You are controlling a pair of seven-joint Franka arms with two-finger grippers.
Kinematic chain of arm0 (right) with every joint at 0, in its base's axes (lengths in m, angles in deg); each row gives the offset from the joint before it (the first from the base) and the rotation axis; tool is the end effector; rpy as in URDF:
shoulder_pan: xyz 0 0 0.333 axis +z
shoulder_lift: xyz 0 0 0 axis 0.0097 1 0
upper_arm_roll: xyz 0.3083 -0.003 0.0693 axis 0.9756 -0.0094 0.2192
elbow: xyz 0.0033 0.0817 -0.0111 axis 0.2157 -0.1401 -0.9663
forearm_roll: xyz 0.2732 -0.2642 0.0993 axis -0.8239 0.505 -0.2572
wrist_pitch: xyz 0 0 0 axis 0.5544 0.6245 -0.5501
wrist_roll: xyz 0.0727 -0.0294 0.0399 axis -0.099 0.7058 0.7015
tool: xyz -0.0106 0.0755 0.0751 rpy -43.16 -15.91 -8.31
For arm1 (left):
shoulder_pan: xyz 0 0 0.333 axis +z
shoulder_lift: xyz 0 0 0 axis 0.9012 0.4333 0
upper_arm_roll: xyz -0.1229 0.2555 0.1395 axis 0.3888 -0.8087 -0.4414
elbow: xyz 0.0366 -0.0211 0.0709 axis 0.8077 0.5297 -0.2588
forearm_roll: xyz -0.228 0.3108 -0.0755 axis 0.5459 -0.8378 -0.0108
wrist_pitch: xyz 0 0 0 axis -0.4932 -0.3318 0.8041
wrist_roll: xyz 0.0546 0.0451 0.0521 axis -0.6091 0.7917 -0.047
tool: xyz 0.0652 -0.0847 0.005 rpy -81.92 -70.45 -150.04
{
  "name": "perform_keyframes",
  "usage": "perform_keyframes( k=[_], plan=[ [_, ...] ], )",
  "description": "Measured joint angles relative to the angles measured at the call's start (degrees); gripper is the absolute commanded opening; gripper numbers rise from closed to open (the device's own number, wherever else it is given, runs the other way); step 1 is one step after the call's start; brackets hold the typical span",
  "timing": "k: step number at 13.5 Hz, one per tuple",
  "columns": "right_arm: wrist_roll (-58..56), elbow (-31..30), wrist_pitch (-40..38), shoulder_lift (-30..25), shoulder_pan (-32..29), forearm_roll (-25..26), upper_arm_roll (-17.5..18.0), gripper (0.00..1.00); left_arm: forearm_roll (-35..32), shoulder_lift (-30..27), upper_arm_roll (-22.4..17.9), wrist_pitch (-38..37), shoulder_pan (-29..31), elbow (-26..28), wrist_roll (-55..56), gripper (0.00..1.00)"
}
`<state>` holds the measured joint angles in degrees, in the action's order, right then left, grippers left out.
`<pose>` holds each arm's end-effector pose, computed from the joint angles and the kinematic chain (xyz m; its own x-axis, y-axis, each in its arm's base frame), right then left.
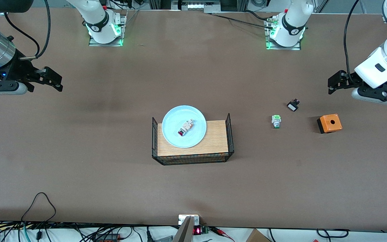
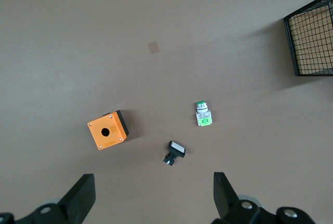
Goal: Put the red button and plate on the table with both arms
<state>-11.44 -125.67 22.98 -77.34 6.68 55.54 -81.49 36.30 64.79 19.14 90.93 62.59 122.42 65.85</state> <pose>0.5614 0.0663 0.5909 0.9988 0.0219 0.0433 0.0223 -0.9997 -0.0067 0.5652 -0.0366 0.5761 0.9799 -0.1991 -0.0108 -0.1994 -0.9792 -0.0370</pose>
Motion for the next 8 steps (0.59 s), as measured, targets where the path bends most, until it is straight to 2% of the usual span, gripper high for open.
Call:
perform_keyframes(
  k=[8],
  plan=[
    [-2.48, 0.01, 0.86, 0.0, 0.01, 0.0, -0.04, 1.0, 0.0, 0.01, 0.0, -0.08, -0.01, 0.0, 0.0, 1.0]
  ],
)
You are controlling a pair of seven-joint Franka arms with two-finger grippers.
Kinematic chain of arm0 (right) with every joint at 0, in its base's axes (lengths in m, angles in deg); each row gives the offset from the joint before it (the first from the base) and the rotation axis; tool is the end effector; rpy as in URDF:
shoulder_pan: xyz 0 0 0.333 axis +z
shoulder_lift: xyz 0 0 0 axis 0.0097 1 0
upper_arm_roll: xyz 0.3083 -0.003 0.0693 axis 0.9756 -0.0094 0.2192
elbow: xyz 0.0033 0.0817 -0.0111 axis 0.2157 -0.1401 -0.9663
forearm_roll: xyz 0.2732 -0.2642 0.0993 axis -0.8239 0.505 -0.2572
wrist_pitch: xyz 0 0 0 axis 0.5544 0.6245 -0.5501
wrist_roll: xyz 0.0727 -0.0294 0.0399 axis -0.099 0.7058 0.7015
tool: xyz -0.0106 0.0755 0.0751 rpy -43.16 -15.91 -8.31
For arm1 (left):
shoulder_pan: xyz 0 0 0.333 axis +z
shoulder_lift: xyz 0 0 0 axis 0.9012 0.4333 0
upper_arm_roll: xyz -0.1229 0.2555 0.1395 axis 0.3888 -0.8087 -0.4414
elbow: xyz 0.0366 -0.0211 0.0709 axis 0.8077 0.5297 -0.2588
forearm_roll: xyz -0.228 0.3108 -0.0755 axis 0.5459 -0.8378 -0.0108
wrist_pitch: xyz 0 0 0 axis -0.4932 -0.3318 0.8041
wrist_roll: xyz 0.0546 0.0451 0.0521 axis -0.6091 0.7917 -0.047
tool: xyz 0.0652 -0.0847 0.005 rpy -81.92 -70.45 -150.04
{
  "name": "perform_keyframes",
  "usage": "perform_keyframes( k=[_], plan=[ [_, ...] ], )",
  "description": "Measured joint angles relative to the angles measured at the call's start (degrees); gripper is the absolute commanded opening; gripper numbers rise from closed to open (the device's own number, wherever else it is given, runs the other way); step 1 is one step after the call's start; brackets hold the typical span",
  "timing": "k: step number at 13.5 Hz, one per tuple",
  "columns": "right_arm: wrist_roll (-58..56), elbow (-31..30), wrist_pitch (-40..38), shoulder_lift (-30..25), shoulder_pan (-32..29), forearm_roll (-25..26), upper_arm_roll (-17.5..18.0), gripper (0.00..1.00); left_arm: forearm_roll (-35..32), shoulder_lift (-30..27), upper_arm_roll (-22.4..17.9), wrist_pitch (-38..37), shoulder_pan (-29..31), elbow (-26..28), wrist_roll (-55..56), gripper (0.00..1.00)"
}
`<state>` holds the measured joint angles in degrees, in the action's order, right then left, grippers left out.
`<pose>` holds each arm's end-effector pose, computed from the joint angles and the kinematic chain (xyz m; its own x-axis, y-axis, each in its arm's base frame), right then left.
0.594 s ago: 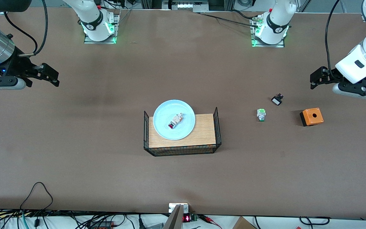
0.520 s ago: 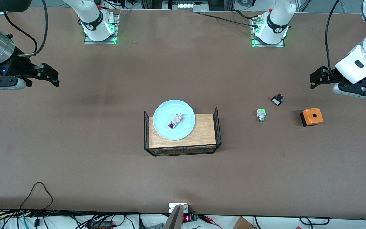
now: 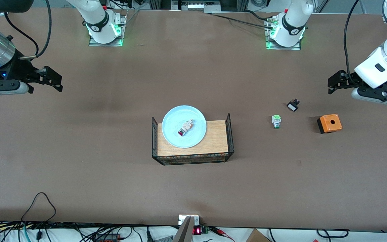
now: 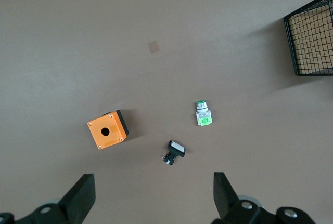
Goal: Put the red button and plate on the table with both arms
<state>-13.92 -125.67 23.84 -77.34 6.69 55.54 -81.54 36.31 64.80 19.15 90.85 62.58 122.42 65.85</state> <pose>0.5630 0.0660 0.5923 0.9962 0.0644 0.0586 0.0648 -0.9979 -0.0056 0.5650 -0.0368 0.5759 0.9798 -0.1994 -0.0123 -0.1997 -0.9792 -0.0366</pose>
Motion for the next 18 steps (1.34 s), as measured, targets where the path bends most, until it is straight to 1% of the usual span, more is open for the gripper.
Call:
perform_keyframes(
  k=[2, 3, 5, 6, 8, 9, 10, 12, 13, 14, 16, 18],
  plan=[
    [0.0, -0.01, 0.09, 0.03, -0.06, 0.0, -0.14, 1.0, 0.22, 0.21, 0.07, -0.65, -0.13, -0.01, 0.0, 1.0],
    [-0.05, -0.03, 0.06, 0.1, -0.05, 0.0, -0.15, 1.0, 1.52, 0.36, 0.15, -1.76, -0.24, -0.01, 0.11, 1.0],
    [-0.23, -0.16, 0.05, 0.26, -0.05, 0.01, -0.15, 1.0, 7.65, 0.45, 0.22, -3.19, -0.35, -0.01, 1.55, 1.0],
    [-0.24, -0.27, -0.01, 0.31, -0.04, 0.01, -0.15, 1.0, 9.4, 0.45, 0.46, -3.24, -0.52, -0.05, 2.4, 1.0],
    [-0.23, -0.64, 0.09, 0.34, 0.01, 0.01, -0.14, 1.0, 11.6, 0.91, 2.78, -3.28, -1.64, -0.94, 5.99, 1.0],
    [-0.23, -0.92, 0.55, 0.37, 0.03, 0.0, -0.11, 1.0, 11.95, 1.44, 5.0, -3.35, -2.44, -1.66, 8.63, 1.0],
    [-0.23, -1.47, 1.2, 0.38, 0.04, 0.0, -0.08, 1.0, 12.02, 2.1, 8.07, -3.35, -3.14, -2.45, 11.49, 1.0],
    [-0.23, -2.49, 1.67, 0.59, 0.23, -0.09, -0.01, 1.0, 12.02, 4.31, 14.54, -3.26, -4.32, -5.18, 16.57, 1.0],
    [-0.23, -2.81, 1.71, 0.92, 0.71, -0.16, 0.04, 1.0, 11.66, 6.06, 16.91, -2.96, -5.37, -7.12, 19.36, 1.0],
    [-0.23, -2.96, 1.79, 1.44, 1.42, -0.21, 0.09, 1.0, 10.38, 8.13, 18.21, -1.79, -7.22, -9.08, 22.36, 1.0],
    [-0.13, -2.98, 2.45, 2.78, 2.61, -0.49, 0.16, 1.0, 6.57, 12.9, 18.62, 2.79, -12.77, -12.3, 28.35, 1.0],
    [-0.13, -2.99, 2.88, 4.04, 2.95, -0.88, 0.16, 1.0, 1.33, 18.02, 18.64, 10.17, -18.4, -13.8, 32.64, 1.0]
  ],
)
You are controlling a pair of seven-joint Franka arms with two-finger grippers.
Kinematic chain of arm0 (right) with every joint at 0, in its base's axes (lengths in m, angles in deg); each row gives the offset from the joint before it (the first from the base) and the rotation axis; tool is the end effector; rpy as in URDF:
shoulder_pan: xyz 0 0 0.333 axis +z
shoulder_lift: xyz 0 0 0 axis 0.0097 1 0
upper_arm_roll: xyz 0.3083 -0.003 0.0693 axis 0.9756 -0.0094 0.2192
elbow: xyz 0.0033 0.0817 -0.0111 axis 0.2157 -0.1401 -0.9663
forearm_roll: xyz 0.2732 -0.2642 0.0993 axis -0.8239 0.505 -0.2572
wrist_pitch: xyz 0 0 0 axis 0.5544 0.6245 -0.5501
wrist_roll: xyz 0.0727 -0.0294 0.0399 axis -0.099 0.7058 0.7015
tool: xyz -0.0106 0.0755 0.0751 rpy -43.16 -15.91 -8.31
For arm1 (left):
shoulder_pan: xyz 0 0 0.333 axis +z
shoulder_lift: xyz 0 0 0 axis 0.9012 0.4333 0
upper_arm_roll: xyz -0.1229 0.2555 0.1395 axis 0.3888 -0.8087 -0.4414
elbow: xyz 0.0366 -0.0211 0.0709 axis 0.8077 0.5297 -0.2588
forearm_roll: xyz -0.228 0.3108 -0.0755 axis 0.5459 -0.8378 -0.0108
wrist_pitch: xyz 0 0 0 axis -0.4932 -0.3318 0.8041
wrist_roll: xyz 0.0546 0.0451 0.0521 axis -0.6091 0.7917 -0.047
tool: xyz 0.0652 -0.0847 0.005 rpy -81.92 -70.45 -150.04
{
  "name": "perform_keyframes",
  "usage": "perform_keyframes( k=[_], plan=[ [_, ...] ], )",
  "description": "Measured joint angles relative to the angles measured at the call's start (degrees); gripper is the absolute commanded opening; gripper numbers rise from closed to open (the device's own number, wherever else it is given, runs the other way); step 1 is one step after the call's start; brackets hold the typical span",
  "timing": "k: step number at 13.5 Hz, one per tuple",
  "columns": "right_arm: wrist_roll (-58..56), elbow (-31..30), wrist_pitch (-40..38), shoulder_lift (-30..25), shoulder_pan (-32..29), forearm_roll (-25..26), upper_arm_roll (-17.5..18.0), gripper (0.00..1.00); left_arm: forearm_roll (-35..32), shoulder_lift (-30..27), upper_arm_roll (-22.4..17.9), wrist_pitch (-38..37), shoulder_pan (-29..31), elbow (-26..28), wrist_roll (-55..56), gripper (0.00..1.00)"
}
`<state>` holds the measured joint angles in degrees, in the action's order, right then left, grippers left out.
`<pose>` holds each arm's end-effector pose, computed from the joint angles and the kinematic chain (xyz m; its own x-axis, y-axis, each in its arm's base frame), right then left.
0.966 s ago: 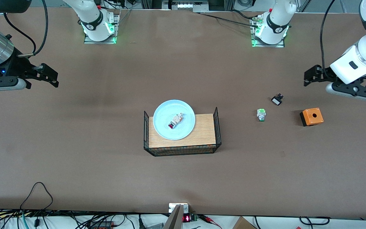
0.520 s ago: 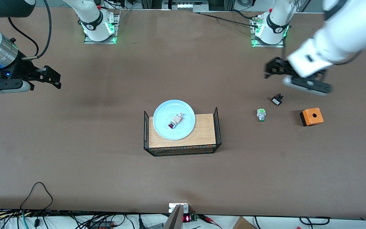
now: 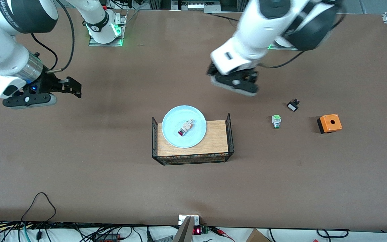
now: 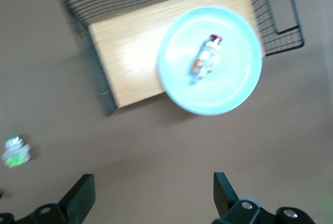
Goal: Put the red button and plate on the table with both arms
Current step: 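Reach the left gripper over the light blue plate on the tray, then lower the left gripper and grasp the red button on the plate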
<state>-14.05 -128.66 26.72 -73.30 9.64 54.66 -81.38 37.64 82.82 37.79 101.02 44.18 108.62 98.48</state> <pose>0.5751 0.1005 0.5311 0.9930 0.1176 -0.0145 0.1173 -0.9929 -0.0177 0.5260 -0.4118 0.5263 0.9677 -0.2445 0.0612 -0.2509 -0.9576 0.1417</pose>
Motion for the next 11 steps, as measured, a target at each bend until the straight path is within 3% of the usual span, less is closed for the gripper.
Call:
perform_keyframes(
  k=[5, 9, 11],
  plan=[
    [0.0, 0.01, 1.15, 2.35, 0.15, -0.04, -0.04, 1.0, -8.21, 9.95, -0.15, 17.36, -3.77, -1.15, 2.22, 1.0],
    [0.0, 0.13, 3.03, 3.54, 0.35, -1.52, -0.02, 1.0, -17.9, 14.17, -0.11, 21.11, -6.55, -1.51, 2.51, 1.0],
    [-0.12, 0.4, 3.12, 3.68, 0.6, -3.04, -0.01, 1.0, -19.69, 15.07, -0.15, 22.54, -7.34, -1.56, 2.65, 1.0]
  ],
)
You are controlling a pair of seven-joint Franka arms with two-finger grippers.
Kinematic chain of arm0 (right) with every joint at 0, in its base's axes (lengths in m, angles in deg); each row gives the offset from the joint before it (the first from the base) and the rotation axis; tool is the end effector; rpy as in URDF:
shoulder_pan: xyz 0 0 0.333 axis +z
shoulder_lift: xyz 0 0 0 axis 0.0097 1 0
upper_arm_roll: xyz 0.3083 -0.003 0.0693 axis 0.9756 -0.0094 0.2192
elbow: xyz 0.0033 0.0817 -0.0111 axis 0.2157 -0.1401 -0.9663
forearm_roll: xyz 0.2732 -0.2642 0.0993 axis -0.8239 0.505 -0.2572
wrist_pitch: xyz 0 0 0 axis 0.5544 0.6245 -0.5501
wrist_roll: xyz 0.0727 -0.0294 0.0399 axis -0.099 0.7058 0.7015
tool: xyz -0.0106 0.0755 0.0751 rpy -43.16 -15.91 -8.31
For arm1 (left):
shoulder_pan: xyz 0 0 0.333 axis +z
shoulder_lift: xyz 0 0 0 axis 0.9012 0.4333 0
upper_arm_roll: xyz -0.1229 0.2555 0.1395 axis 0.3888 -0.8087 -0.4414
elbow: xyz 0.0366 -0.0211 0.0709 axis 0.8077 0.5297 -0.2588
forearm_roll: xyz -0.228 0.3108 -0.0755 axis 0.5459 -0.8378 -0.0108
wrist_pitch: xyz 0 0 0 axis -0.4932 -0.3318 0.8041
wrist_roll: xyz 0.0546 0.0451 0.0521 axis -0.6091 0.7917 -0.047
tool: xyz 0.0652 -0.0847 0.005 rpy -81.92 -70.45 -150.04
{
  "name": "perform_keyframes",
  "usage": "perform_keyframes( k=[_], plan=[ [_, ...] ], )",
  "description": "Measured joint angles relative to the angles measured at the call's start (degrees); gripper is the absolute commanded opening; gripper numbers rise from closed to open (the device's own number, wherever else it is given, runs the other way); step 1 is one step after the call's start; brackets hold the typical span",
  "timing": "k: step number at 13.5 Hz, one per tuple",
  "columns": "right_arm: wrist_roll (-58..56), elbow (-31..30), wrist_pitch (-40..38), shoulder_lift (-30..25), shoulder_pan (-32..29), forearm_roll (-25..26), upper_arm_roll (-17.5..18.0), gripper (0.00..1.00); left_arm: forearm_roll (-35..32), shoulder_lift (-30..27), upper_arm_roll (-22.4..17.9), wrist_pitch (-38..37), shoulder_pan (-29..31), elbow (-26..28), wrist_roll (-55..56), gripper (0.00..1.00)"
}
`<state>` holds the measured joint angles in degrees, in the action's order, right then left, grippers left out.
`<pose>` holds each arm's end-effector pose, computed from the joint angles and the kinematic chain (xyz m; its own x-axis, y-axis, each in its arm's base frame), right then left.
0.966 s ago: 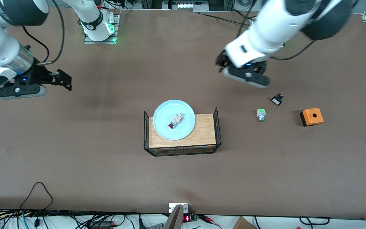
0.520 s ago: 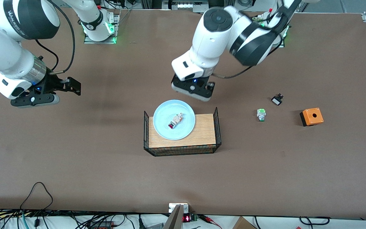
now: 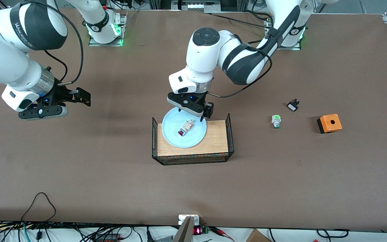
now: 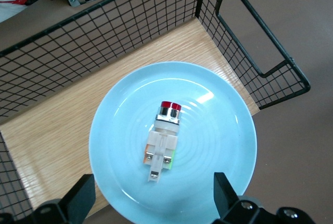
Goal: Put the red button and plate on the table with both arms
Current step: 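Lower the left gripper and grasp the red button on the plate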
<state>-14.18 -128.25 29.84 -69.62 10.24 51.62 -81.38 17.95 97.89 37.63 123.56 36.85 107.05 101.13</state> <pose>0.5916 0.1138 0.5013 0.9931 0.1158 -0.0201 0.1141 -0.9911 -0.0690 0.5403 -0.5059 0.4034 0.8565 -0.4116 0.3116 -0.4385 -0.8986 0.0184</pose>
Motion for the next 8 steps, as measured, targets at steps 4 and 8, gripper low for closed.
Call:
perform_keyframes(
  k=[4, 8],
  plan=[
    [-5.03, 0.41, 0.05, 0.04, 3.96, -0.23, 0.14, 1.0, -2.4, 2.61, -0.12, 3.0, -0.32, 0.0, -0.02, 0.99],
    [-15.86, 0.83, 0.07, 0.03, 5.65, -0.23, 0.18, 1.0, -5.58, 5.51, -0.13, 6.67, -0.39, 0.01, 0.03, 0.5]
  ],
)
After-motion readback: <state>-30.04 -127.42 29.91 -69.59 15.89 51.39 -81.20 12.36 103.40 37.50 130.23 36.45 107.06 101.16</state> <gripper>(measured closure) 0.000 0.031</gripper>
